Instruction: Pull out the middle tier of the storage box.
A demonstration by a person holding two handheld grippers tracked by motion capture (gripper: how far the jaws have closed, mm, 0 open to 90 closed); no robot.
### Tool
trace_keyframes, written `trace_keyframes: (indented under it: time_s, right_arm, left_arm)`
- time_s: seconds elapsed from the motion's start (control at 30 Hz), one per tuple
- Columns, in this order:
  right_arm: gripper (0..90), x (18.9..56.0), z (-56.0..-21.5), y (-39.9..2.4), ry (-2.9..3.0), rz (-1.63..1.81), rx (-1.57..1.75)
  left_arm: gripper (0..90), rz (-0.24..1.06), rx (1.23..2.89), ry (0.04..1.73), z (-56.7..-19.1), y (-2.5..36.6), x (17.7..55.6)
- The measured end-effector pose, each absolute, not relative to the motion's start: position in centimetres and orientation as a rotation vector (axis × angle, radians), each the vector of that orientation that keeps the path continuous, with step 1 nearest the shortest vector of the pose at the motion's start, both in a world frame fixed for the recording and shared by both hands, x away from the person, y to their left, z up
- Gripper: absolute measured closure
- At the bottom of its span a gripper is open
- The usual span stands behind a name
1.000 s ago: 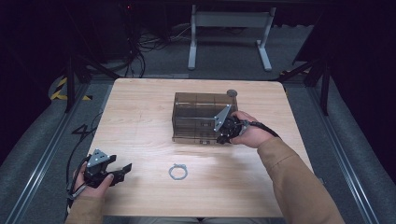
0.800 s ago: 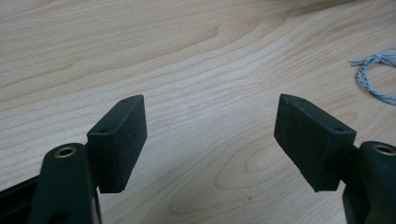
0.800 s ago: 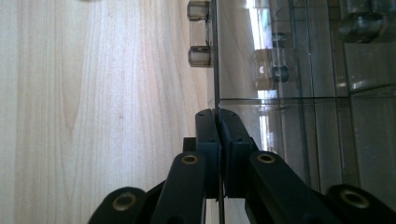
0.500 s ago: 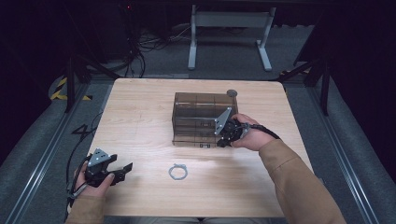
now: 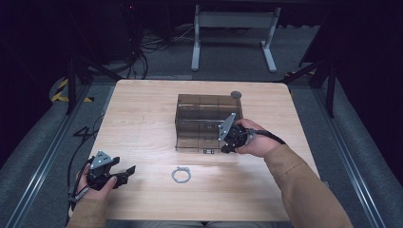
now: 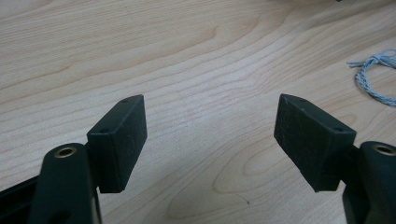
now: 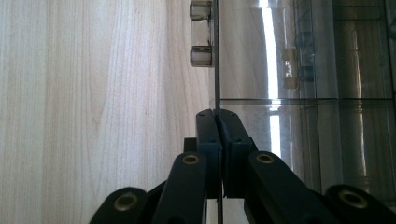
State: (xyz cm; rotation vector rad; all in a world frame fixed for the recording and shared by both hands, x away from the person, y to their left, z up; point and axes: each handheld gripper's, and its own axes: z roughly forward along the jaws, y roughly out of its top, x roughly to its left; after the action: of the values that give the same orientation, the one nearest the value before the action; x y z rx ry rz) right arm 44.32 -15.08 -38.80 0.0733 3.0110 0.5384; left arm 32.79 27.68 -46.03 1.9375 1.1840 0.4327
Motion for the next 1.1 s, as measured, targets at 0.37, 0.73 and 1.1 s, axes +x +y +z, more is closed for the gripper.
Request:
trace_keyframes:
  time_s: [0.37,0.73,1.1]
  right_arm:
    - [89.3,43.8,-39.0,-15.0,3.015,0.538,0.069]
    - [89.3,43.5,-39.0,-14.9,3.017,0.54,0.076]
    - [89.3,43.2,-39.2,-14.8,3.015,0.543,0.089]
  left_arm:
    - [26.5,0.432,1.94,1.183,-46.0,27.6,32.8]
    - [26.4,0.433,1.938,1.184,-46.0,27.6,32.8]
    - [26.5,0.434,1.939,1.185,-46.0,27.6,32.8]
